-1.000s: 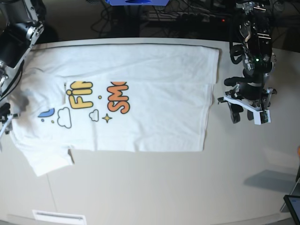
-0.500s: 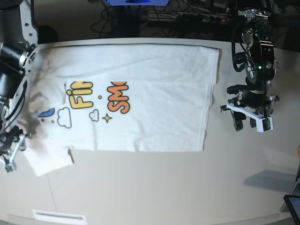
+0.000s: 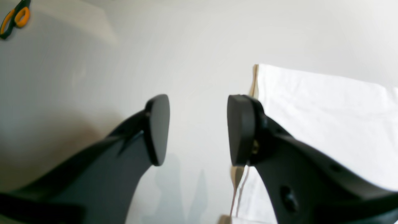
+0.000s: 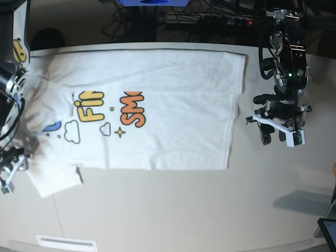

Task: Fold the T-shirt properly
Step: 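Move the right gripper down toward the shirt's sleeve corner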

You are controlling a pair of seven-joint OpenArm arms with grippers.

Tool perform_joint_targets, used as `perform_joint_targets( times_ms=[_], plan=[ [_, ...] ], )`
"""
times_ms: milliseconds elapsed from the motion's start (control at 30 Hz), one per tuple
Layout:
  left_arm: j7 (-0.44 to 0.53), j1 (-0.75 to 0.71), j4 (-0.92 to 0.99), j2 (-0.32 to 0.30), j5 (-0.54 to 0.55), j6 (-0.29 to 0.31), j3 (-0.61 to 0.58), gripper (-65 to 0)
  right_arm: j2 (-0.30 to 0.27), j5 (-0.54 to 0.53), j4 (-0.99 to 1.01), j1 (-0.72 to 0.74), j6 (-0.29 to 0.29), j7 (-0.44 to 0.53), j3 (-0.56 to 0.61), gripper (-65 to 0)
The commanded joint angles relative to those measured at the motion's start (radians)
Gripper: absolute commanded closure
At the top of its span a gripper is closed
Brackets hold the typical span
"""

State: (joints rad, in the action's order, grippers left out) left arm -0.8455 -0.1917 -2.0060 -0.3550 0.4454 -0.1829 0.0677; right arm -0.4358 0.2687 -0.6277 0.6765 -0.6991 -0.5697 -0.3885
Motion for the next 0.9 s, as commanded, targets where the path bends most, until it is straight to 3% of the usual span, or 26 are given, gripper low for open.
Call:
perform_joint_targets(
  times_ms=[0,333,633,867],
  plan=[
    [0.022,0.008,-0.014,-0.013,-0.007,-0.004,0.008,-28.7,-0.016,-0.007,-0.002,0.036,0.001,0.018,-0.003,-35.7],
    [0.022,-0.009,-0.006,-0.016,-0.007,-0.004,0.011,-28.7,-0.013,-0.007,0.075,0.016,0.001,0.092,-0.007,-35.7],
    [0.022,-0.013,-0.002,-0.016,-0.007,-0.004,0.011,-28.7,-0.018,-0.007,0.067,0.002,0.001,0.098,0.001,-35.7],
    [0.022,-0.013,-0.002,-0.016,-0.007,-0.004,0.011,-28.7,-0.073,-0.007,0.067,0.045,0.001,0.093,0.001,-35.8]
  ],
)
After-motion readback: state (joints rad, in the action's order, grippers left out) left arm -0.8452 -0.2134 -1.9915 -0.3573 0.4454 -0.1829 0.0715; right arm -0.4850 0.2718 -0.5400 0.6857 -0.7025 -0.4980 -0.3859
